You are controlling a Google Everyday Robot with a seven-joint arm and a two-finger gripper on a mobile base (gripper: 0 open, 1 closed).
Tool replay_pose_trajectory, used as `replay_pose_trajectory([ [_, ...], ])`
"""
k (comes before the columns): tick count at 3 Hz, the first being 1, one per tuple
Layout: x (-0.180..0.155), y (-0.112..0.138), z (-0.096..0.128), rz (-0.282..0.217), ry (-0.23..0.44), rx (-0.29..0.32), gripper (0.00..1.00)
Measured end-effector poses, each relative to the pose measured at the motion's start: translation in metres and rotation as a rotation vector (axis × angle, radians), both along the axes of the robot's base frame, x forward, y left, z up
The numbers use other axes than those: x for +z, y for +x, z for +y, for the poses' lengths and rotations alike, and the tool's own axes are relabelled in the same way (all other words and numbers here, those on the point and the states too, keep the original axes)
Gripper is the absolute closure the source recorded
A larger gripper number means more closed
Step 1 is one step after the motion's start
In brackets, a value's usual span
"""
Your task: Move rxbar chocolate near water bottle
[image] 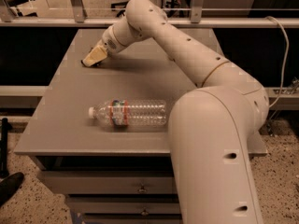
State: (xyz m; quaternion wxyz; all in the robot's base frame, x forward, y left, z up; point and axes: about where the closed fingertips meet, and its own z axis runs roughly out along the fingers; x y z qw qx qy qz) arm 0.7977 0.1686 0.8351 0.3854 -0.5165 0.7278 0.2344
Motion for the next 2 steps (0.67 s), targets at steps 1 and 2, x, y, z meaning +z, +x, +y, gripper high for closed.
replay_pose_trajectory([
  [1,0.005,0.0,-0.012,-0.003,0.002,-0.019,0.83],
  [2,0.028,-0.013,-0.046,-0.03,-0.002,-0.03,1.0],
])
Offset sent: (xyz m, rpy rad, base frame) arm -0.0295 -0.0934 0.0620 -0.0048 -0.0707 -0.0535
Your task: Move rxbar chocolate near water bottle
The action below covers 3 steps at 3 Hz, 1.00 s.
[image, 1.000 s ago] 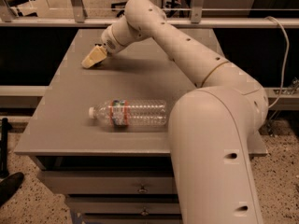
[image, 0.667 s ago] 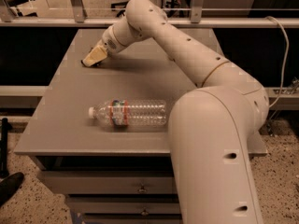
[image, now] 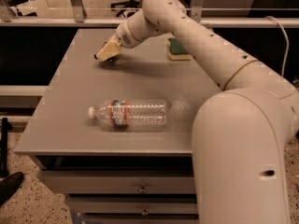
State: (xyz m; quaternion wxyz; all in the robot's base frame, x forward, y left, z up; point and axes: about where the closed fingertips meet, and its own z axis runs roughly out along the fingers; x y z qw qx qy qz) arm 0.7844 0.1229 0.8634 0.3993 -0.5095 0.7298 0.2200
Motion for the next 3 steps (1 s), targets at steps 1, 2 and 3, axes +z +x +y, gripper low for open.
replay_pose_trajectory([
  [1,0.031,-0.02,-0.052,-0.042,-0.045,-0.02,1.0],
  [2,0.053,-0.045,-0.101,-0.058,-0.092,0.012,1.0],
  [3,0.057,-0.072,-0.148,-0.032,-0.163,0.064,1.0],
])
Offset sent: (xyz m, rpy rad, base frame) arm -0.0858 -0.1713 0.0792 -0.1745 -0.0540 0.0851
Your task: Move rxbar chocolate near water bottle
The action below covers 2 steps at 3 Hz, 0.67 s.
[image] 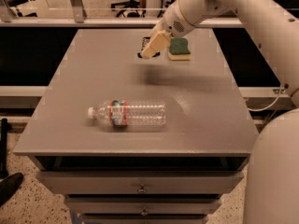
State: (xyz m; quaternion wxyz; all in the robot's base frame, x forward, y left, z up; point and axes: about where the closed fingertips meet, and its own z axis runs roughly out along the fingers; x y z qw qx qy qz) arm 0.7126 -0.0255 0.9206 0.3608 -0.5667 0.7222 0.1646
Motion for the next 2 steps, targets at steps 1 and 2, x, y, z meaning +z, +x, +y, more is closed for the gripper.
replay_pose_trajectory([
  [1,-0.008,-0.04,-0.074,0.048,-0.084,0.025,1.0],
  [2,-0.012,-0.066,-0.124,0.064,-0.117,0.015,1.0],
])
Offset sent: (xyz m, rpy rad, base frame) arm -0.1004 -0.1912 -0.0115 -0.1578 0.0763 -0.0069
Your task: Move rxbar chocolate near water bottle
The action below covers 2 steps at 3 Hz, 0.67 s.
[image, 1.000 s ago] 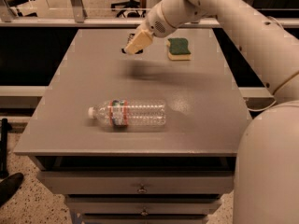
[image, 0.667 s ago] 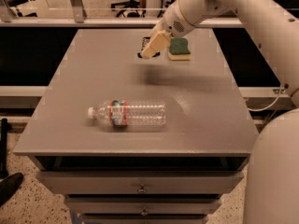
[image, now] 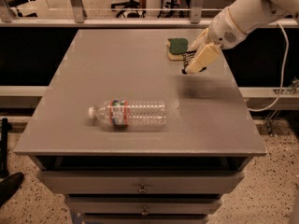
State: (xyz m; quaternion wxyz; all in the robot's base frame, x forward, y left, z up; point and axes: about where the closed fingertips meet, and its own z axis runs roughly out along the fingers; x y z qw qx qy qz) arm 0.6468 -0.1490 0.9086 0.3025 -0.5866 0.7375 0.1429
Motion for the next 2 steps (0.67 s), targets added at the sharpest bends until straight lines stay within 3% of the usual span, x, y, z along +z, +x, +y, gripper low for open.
replay_pose_trajectory([
  [1,-0.001,-0.037,-0.042,0.015,-0.024,0.017,1.0],
  [2,-0.007,-0.064,-0.053,0.028,-0.029,0.081,1.0],
])
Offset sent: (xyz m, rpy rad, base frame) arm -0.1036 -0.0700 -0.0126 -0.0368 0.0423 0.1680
